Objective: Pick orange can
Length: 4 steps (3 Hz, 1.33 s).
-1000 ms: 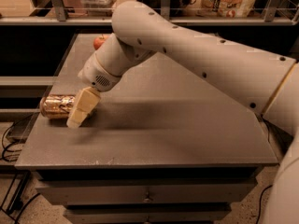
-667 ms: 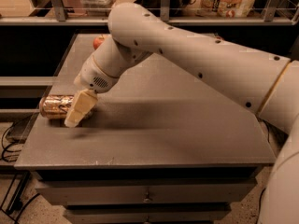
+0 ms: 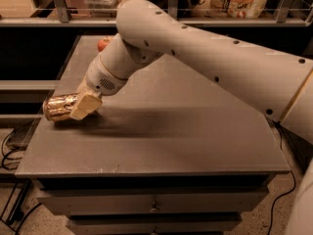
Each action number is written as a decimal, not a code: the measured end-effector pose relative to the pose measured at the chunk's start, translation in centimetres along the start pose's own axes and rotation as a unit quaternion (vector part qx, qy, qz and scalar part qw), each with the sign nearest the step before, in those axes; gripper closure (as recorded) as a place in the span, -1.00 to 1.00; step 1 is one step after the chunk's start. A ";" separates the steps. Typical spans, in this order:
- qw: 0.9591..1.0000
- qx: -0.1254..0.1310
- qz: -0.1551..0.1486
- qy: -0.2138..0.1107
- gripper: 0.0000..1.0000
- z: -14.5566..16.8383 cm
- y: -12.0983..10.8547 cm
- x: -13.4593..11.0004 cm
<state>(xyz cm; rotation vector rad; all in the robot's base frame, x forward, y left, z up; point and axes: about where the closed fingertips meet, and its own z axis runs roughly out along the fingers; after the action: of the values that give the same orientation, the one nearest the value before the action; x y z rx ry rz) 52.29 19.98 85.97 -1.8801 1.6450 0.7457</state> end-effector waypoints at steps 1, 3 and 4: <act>1.000 0.020 -0.007 -0.019 0.76 -2.6 -0.5 -0.6; 0.992 0.099 -0.071 -0.044 1.00 -13.7 -3.2 -3.3; 0.978 0.161 -0.120 -0.051 1.00 -21.2 -4.7 -6.0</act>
Offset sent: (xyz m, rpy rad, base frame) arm 0.0442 -0.0782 0.1357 0.1571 -0.2419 -0.0514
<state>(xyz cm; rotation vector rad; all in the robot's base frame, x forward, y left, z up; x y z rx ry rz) 57.61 9.83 105.38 -1.7357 1.3530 0.4382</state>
